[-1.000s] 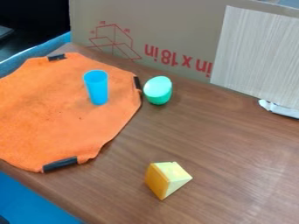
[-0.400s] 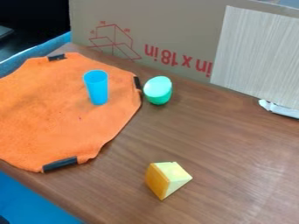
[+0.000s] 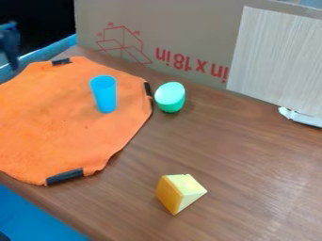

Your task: Take the blue figure from the top edge of the cloth to the table

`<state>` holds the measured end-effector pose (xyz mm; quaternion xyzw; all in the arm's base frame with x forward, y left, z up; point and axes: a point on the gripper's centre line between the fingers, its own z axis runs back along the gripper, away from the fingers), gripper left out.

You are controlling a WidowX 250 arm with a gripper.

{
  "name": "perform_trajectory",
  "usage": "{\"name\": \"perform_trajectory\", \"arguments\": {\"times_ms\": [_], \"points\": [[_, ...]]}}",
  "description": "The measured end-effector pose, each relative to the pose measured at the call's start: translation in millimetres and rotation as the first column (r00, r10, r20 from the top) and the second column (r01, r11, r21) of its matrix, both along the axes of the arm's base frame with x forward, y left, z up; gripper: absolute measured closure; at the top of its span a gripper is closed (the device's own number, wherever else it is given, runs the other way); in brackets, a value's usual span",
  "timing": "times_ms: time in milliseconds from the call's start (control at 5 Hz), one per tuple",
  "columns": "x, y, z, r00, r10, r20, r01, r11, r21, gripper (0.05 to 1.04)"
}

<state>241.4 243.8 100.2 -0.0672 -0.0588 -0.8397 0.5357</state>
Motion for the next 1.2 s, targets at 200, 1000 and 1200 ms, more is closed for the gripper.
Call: {"name": "perform_trajectory", "arguments": {"times_ms": [200,1000,1200], "points": [[16,-19,-9.5,1.000,-0.015,0.001,0.015,1.000,0.006,0.083],[56,-92,-13.6,0.993,-0.114,0.040,0.114,0.993,0.006,0.083],[62,-99,-11.1,0.992,-0.116,0.040,0.116,0.993,0.011,0.083]]}}
